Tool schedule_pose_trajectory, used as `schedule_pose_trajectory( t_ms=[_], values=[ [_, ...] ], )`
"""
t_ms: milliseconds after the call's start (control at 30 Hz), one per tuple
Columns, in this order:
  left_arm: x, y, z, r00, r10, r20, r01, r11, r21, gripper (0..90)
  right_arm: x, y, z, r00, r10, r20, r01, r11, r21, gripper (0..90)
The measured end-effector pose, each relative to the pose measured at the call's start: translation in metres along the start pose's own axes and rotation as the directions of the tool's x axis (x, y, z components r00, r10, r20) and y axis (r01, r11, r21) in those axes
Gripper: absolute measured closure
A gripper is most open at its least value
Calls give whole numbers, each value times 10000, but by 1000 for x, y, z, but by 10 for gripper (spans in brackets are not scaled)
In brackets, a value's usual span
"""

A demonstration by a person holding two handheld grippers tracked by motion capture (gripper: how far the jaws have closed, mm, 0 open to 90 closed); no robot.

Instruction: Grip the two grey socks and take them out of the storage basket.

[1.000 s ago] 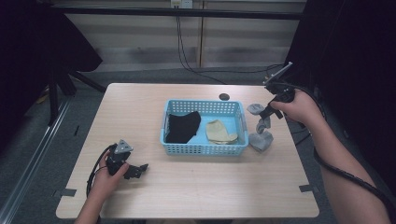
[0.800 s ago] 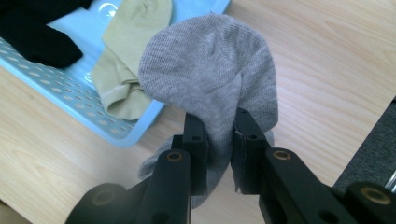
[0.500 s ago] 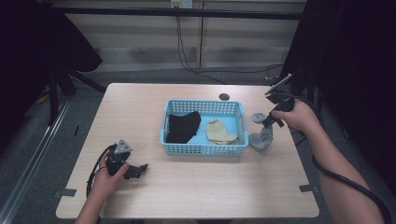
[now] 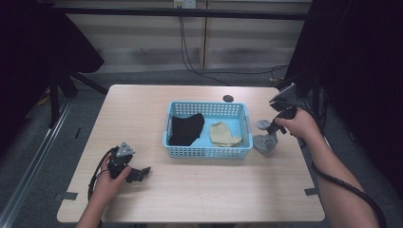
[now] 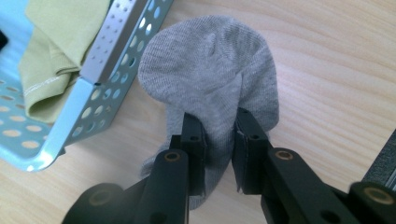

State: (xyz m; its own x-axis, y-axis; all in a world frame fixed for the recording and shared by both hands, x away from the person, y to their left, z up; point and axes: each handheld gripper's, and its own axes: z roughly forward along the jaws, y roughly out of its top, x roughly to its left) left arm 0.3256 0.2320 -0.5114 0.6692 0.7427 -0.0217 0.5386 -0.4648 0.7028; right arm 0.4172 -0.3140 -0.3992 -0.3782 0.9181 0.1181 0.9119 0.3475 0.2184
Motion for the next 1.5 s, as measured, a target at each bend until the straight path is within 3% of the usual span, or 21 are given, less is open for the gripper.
schedule_pose_trajectory(
  t_ms=[433,567,800,1100,1300,1400,1500],
  values=[
    [1,0,-1,9999,99,30,-99,9999,40,0,-1,5,8,9997,216,99,-214,9995,-243,726],
    [0,0,-1,9999,102,-28,-101,9999,51,0,-1,4,8,9992,-16,410,37,9986,-526,643],
    [1,0,-2,9999,166,-21,-166,9998,103,0,1,-1,0,9997,-121,217,139,9963,-853,446],
    [0,-1,-2,10000,63,8,-63,9999,84,0,13,-9,-12,9976,-692,49,693,9899,-1234,343],
    [-1,-2,-3,10000,58,0,-58,10000,74,0,20,-22,-11,9920,-1240,-240,1202,9852,-1220,333],
    [-1,-2,-3,10000,59,1,-59,10000,74,0,22,-30,-11,9849,-1689,-391,1636,9801,-1125,309],
    [-1,-2,-3,10000,66,1,-66,9999,78,0,26,-39,-9,9827,-1812,-388,1763,9786,-1058,284]
  ],
)
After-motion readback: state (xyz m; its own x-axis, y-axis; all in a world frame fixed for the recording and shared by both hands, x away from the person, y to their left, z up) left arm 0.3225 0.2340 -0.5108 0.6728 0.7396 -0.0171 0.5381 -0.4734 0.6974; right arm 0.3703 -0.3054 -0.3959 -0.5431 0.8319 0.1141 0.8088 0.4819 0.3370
